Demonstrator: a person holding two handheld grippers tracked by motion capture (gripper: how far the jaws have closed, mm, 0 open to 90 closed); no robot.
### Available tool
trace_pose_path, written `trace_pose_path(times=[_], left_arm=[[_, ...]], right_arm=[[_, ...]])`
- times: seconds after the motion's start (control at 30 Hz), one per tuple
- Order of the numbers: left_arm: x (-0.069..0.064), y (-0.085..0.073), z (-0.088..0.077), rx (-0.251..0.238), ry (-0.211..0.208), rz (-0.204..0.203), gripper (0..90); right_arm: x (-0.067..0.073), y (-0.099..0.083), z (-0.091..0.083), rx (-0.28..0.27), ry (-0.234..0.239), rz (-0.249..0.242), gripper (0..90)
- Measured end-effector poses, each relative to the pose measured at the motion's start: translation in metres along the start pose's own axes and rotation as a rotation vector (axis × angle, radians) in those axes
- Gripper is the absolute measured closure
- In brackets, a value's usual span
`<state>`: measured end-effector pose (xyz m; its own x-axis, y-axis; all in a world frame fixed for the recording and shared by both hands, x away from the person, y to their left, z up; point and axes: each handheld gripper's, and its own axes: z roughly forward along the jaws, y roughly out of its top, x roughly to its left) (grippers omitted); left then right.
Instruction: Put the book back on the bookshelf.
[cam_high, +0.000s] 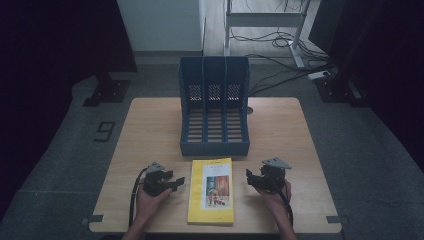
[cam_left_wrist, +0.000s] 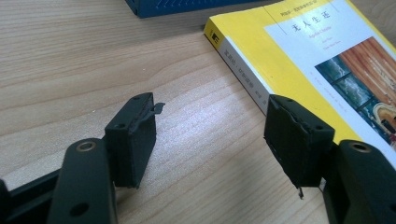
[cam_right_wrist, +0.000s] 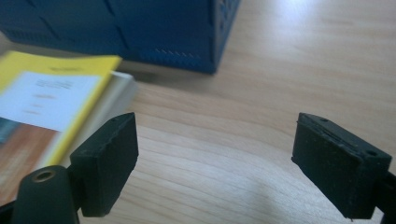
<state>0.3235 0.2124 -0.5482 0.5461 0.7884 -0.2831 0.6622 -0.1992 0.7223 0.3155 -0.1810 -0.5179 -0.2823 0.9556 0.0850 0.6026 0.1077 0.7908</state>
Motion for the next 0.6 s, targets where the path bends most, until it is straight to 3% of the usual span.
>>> trace_pose_path(times=[0.3,0.6], left_arm=[[-0.001,0.001,0.001,-0.001,0.009,-0.002,34.3],[0.0,0.001,0.001,-0.005,0.0,-0.012,34.2]], right_arm=[[0.018,0.02,-0.022,-0.06,0.056,-0.009,14.7],[0.039,0.016,-0.015,-0.051,0.119,0.003,14.7]])
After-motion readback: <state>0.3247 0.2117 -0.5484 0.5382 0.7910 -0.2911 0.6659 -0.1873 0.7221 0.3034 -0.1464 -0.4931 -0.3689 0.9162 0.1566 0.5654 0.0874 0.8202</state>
